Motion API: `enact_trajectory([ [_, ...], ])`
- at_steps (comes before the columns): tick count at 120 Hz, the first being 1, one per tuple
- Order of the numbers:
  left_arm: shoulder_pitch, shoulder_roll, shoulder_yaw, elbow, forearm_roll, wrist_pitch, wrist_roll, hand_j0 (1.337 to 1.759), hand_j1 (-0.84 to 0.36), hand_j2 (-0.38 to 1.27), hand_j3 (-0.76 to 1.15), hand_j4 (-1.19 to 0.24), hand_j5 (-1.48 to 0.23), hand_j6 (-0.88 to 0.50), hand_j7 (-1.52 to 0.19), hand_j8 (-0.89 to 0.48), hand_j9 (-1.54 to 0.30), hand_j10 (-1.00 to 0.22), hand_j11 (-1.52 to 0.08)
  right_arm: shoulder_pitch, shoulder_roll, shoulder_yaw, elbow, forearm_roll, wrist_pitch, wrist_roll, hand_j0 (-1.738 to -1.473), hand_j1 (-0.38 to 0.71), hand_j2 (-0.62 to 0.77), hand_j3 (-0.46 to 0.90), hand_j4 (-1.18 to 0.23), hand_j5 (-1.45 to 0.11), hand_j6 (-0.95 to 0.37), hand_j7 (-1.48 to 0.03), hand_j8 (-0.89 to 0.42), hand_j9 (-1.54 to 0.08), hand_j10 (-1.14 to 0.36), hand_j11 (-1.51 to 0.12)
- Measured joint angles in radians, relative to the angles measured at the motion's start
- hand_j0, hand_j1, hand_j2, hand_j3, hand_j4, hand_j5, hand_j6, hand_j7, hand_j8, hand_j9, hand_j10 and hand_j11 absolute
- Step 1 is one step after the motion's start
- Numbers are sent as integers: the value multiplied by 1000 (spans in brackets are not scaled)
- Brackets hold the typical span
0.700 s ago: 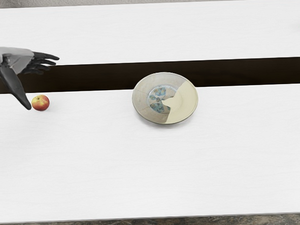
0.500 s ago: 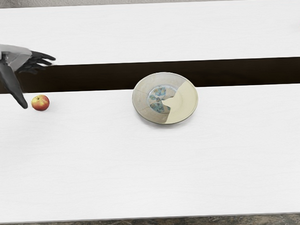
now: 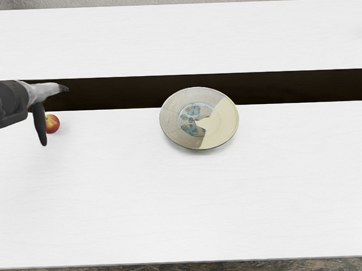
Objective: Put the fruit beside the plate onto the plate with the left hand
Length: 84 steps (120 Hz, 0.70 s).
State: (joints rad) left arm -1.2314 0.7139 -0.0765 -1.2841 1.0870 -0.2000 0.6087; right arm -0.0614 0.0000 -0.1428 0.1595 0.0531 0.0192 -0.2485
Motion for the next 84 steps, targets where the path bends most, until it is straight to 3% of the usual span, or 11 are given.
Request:
enact_trajectory([
  [19, 11, -20, 34, 12, 71, 104, 2, 1658, 191, 29, 0, -139, -174, -140, -174, -140, -173, -138, -173, 0, 0, -1, 0, -1, 0, 0, -1658, -349, 0, 0, 0, 0, 0, 0, 0, 0, 0, 0],
  [38, 27, -118, 109, 103, 105, 193, 2, 1658, 96, 45, 0, -219, -278, -220, -277, -220, -277, -218, -277, 0, 0, 0, 0, -1, 1, 0, -1658, -349, 0, 0, 0, 0, 0, 0, 0, 0, 0, 0],
  [84, 66, -166, 194, 202, 119, 284, 2, 1658, 31, 57, 0, -273, -349, -274, -349, -274, -348, -272, -348, 0, 0, 0, 0, -1, -2, 0, -1658, -349, 0, 0, 0, 0, 0, 0, 0, 0, 0, 0],
])
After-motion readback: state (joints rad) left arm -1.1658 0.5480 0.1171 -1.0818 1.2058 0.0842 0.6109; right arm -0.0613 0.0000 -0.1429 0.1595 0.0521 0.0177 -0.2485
